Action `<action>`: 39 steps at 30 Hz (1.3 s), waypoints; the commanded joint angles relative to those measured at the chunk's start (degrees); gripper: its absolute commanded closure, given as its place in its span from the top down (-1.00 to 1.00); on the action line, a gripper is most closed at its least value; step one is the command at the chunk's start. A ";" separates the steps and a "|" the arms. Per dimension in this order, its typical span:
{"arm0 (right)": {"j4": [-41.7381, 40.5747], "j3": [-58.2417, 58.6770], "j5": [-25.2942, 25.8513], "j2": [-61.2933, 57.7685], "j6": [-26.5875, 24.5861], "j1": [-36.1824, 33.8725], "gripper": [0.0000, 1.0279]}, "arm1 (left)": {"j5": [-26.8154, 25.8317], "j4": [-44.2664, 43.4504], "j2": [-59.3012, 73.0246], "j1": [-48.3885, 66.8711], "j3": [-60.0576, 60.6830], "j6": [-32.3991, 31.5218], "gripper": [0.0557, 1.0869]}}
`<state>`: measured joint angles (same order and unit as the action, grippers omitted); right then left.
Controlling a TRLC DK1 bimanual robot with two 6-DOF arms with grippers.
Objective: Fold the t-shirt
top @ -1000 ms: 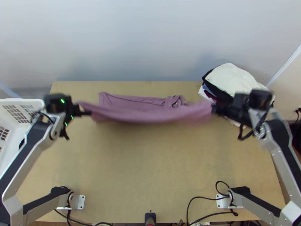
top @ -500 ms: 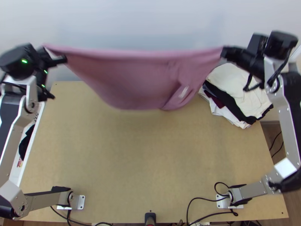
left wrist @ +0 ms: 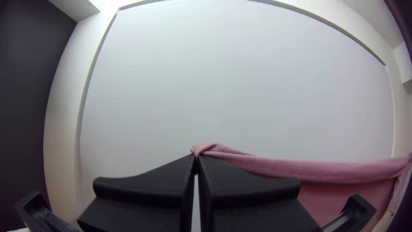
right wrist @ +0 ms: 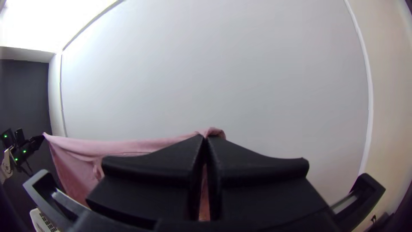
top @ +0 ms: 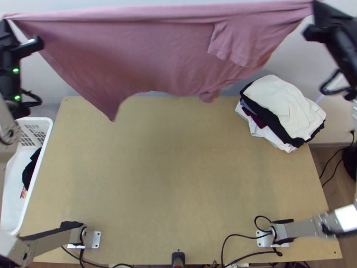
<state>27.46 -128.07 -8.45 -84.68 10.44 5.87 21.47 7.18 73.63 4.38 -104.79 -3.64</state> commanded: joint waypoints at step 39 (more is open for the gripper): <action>0.40 85.09 0.54 57.70 5.38 4.24 -0.94 | -6.09 11.28 -70.55 1.59 79.92 -11.30 -0.93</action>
<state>32.73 -46.63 -8.78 -26.24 13.50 9.26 15.44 21.28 2.20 5.89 -27.57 -11.77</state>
